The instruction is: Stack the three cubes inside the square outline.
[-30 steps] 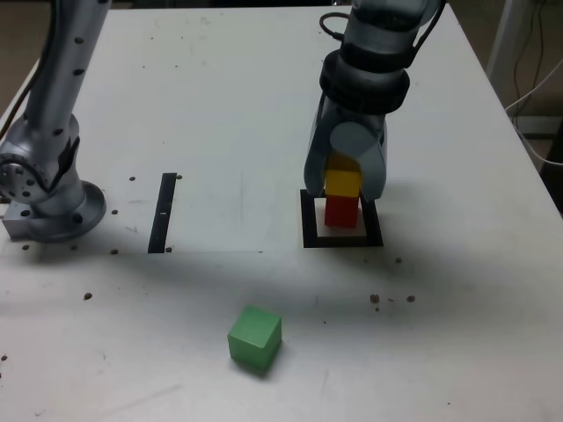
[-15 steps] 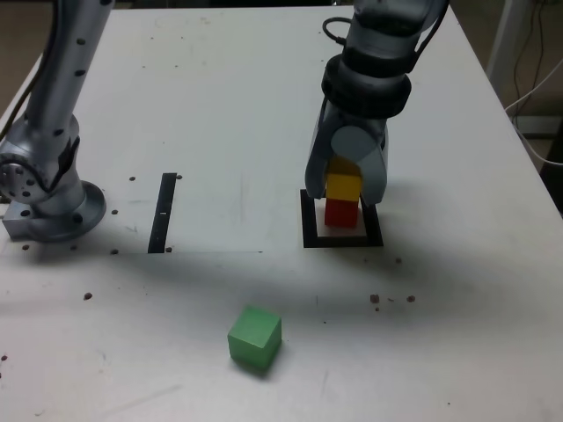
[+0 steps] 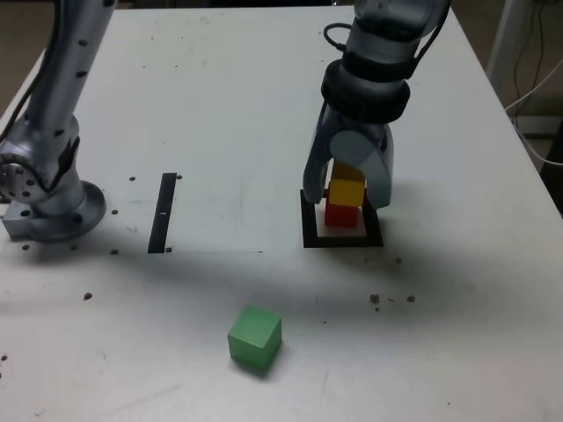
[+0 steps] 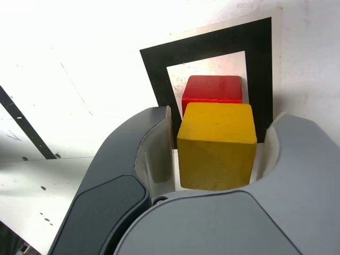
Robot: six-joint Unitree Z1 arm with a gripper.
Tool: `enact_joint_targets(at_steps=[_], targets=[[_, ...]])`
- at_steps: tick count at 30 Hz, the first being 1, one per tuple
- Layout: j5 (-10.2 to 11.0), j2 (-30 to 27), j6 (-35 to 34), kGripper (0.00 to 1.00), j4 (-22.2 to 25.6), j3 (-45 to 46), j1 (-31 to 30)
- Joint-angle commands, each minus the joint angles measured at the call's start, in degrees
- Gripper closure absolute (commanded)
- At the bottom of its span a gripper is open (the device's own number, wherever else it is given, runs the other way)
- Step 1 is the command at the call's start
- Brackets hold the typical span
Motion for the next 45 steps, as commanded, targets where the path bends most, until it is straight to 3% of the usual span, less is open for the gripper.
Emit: enact_joint_targets(at_steps=[1, 12, 19, 26, 33, 45], targets=[[0.4, -0.3, 0.1, 0.01, 0.5, -0.4, -0.1], [3.7, -6.9, -0.5, 0.01, 4.9, 0.2, -0.7], [5.2, -13.4, -2.5, 0.01, 6.7, 4.4, -5.5], [4.8, -16.3, -8.0, 0.01, 8.0, 6.7, -15.4], [4.9, -15.0, -15.3, 0.01, 8.2, 7.5, -24.7], [2.4, -11.6, -19.1, 0.01, 6.9, 7.0, -30.4]])
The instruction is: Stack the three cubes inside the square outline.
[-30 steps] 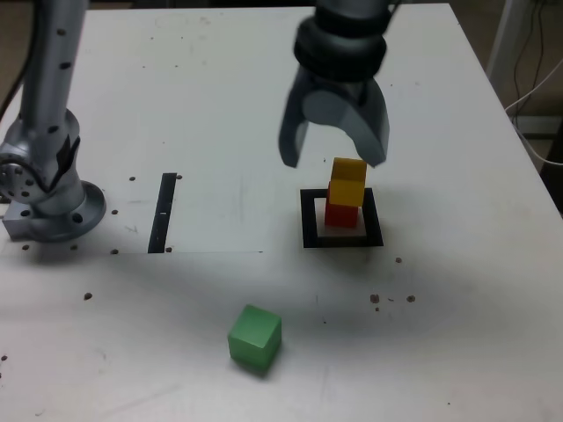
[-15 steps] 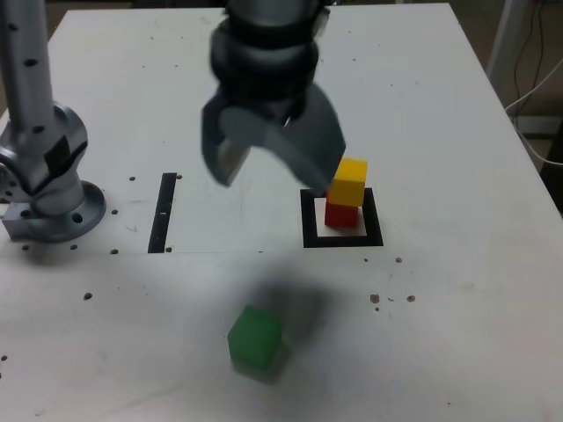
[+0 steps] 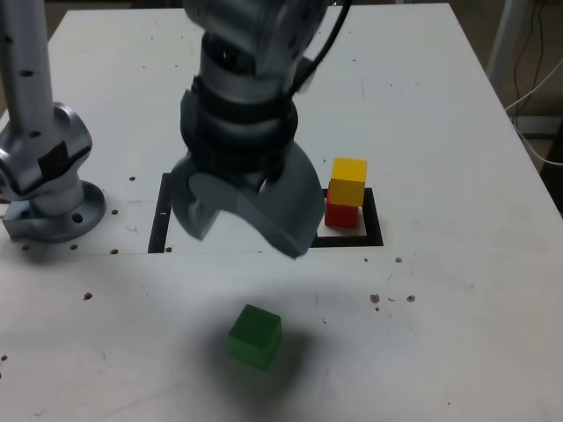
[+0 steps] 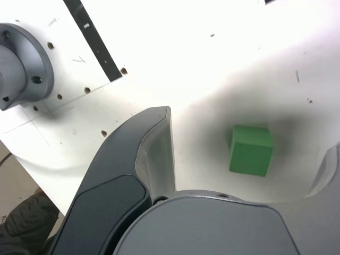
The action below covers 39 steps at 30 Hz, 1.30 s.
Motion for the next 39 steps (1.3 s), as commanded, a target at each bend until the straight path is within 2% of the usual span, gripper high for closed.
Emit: enact_joint_targets(at_steps=[1, 6, 15, 23, 34, 39], targets=[[-0.4, 0.9, -0.3, 0.01, -1.0, -0.5, -0.9], [-1.5, 2.1, -0.6, 0.01, -4.9, 0.4, -2.5], [-5.9, 2.9, -5.6, 0.01, -9.5, 6.9, -2.7], [-6.6, 3.9, -8.6, 0.01, -17.0, 11.3, -3.0], [-8.6, 4.2, -8.7, 0.02, -21.2, 14.2, -4.1], [-9.8, 4.5, -8.5, 0.08, -22.4, 14.3, -4.4]])
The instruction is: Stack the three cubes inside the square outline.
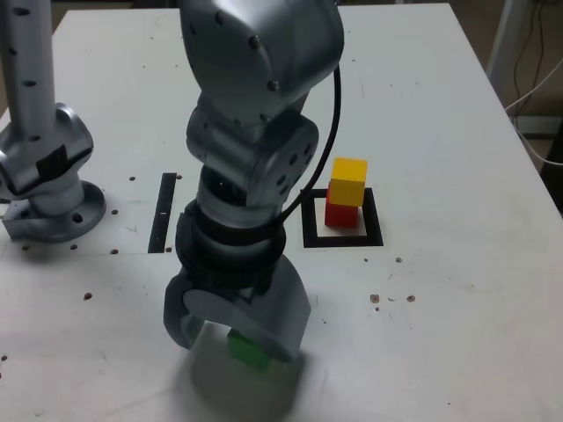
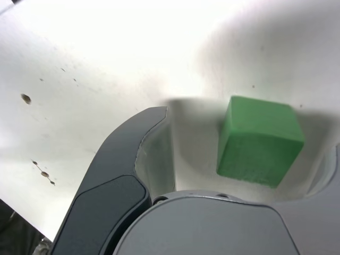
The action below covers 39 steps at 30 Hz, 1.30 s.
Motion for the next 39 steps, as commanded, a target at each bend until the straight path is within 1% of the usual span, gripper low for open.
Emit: enact_joint_targets(at_steps=[1, 3, 6, 9, 14, 19, 26, 32, 35, 39], targets=[[-0.4, 0.6, 0.3, 0.10, -0.4, -0.3, -0.1], [-0.6, 1.0, 0.6, 0.16, -1.1, -0.6, -0.1], [-0.1, 1.4, 0.8, 0.24, -2.1, -0.4, -0.1], [0.9, 1.5, 0.7, 0.31, -3.5, 0.3, -0.1], [2.5, 1.6, 0.6, 0.39, -5.6, 1.0, -0.1], [4.0, 1.6, 0.5, 0.50, -6.0, 1.3, -0.1], [5.2, 1.4, 0.3, 0.66, -5.5, 1.6, -0.1], [6.0, 0.7, 0.6, 0.81, -4.7, 0.0, -0.1], [5.9, 0.5, 1.3, 0.86, -3.3, -1.7, -0.2], [5.6, -0.1, 2.5, 0.87, -0.3, -4.3, -0.3]])
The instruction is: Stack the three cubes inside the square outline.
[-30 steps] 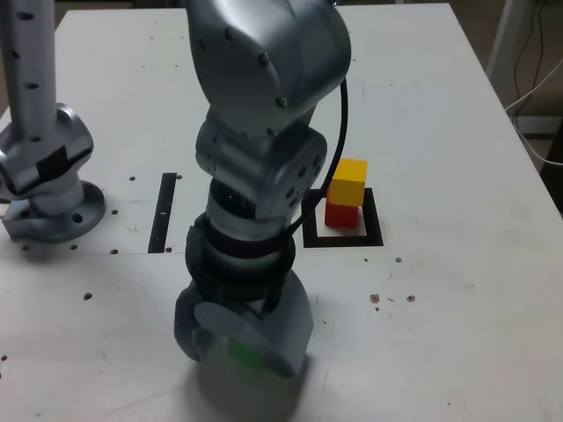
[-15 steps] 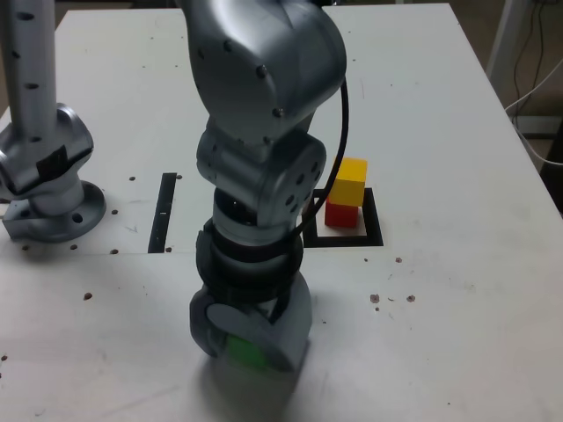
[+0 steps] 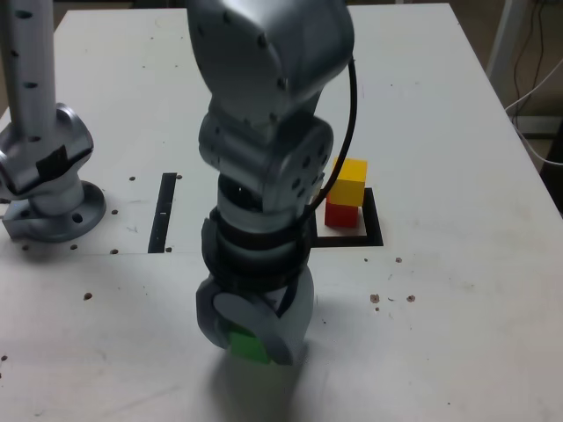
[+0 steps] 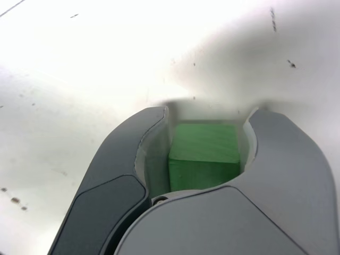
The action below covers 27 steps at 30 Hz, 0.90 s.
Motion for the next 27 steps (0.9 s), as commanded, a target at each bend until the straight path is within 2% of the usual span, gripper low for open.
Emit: enact_joint_targets(at_steps=[1, 6, 10, 14, 21, 27], targets=[[-0.2, -1.2, 0.5, 0.87, 1.9, -1.6, -0.1], [2.1, -5.1, 0.9, 0.87, 8.6, -5.6, 0.9], [3.7, -6.9, 3.9, 0.87, 13.3, -7.8, 4.2], [4.4, -7.1, 8.6, 0.86, 16.7, -9.3, 8.9], [6.9, -7.0, 17.2, 0.84, 22.3, -14.3, 18.3], [9.0, -5.5, 22.1, 0.84, 24.5, -18.7, 22.7]])
